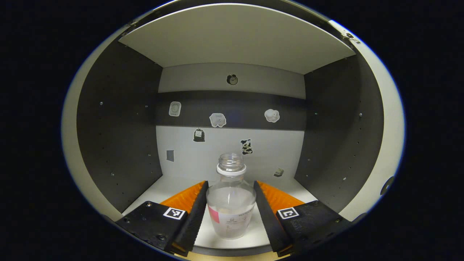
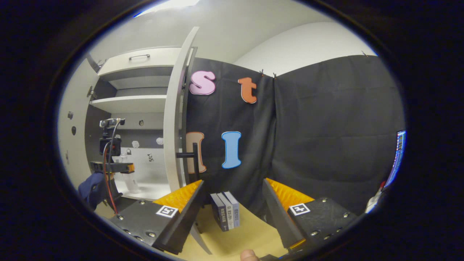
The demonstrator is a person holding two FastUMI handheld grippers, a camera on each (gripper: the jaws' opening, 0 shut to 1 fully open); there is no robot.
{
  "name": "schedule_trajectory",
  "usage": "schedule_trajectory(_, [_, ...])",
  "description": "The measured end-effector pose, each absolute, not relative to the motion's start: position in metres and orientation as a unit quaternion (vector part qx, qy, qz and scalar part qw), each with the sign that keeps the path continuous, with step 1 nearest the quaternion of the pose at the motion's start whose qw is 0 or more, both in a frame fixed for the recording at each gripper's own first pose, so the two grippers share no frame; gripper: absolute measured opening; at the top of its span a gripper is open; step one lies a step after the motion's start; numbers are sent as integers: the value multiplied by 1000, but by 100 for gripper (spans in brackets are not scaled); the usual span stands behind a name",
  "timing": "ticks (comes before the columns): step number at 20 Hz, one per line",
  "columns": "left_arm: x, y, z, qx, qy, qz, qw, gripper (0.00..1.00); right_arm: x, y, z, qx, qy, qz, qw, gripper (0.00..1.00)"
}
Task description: Grasp the bottle in the cabinet with the left hand and place it on the coaster, then close the right door with the right hand and the left door with the left hand.
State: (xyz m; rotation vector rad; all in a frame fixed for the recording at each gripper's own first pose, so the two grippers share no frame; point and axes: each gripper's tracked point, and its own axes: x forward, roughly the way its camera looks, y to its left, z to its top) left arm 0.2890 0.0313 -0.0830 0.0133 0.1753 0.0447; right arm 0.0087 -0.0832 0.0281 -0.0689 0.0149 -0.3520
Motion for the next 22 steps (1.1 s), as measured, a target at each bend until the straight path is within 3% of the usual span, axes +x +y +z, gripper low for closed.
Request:
schedule_trajectory(13, [131,12,-84,-6,83,-55,995,77,-2,-63,32,-28,4,-100,995,96])
schedule_trajectory(22, [39,-11,-165,-26,121,-122,985,77,-12,-63,45,-20,-11,-65,998,96])
